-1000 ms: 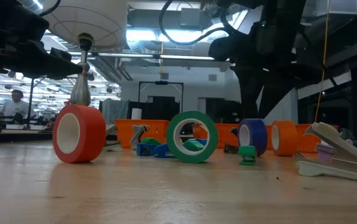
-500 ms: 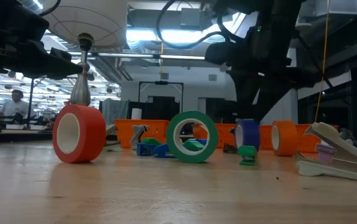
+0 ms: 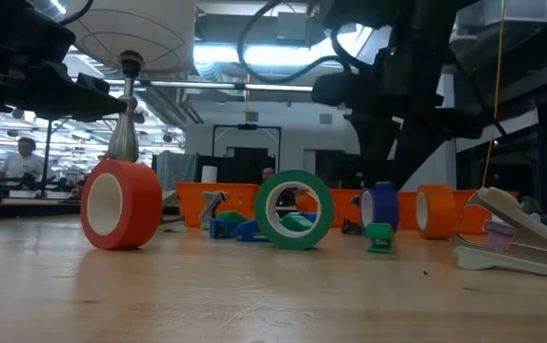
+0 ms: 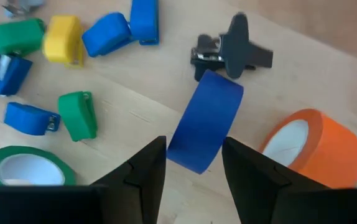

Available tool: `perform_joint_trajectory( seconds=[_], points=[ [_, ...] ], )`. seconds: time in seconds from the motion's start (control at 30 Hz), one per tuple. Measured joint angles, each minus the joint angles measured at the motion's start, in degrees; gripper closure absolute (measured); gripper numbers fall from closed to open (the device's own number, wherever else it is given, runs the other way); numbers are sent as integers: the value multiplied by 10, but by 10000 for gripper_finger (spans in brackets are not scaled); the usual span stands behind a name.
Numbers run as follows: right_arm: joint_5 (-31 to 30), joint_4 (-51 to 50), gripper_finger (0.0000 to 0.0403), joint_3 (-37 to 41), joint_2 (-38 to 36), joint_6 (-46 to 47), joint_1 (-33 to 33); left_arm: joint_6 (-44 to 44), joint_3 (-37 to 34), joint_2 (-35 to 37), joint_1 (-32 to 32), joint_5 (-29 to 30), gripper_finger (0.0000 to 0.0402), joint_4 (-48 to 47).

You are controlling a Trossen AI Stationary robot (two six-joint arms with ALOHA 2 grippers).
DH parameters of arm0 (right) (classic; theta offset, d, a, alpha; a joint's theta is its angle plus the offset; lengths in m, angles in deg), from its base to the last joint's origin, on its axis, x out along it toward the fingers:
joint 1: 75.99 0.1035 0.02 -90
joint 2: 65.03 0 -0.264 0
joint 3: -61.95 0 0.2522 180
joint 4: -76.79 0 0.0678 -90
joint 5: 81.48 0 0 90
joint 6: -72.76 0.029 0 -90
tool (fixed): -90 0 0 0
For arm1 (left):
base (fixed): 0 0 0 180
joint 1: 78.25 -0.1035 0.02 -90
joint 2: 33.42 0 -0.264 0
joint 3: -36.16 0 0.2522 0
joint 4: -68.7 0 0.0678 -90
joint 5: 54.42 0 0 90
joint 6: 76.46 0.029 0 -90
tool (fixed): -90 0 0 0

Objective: Pick and place Stapler, Stapler remover, tape
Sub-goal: Put the blue adhesive tape into the middle orange bin

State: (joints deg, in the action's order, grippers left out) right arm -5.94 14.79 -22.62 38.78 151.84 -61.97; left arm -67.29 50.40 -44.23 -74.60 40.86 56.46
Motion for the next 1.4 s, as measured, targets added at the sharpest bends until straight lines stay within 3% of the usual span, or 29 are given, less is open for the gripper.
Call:
perform_joint_trajectory(
  seconds=[0.5,0.73,0.9,1.1,1.4],
  points=[
    [20,11,243,0,30,-20,-8,0,0,0,0,0,323,0],
    [15,0,294,0,30,-46,-8,0,0,0,0,0,324,0],
    [7,-9,296,0,27,-71,-13,0,0,0,0,0,323,0],
    [5,-27,288,0,-29,-135,-31,0,0,0,0,0,324,0],
    [20,-43,294,0,-134,-315,-95,0,0,0,0,0,324,0]
  ],
)
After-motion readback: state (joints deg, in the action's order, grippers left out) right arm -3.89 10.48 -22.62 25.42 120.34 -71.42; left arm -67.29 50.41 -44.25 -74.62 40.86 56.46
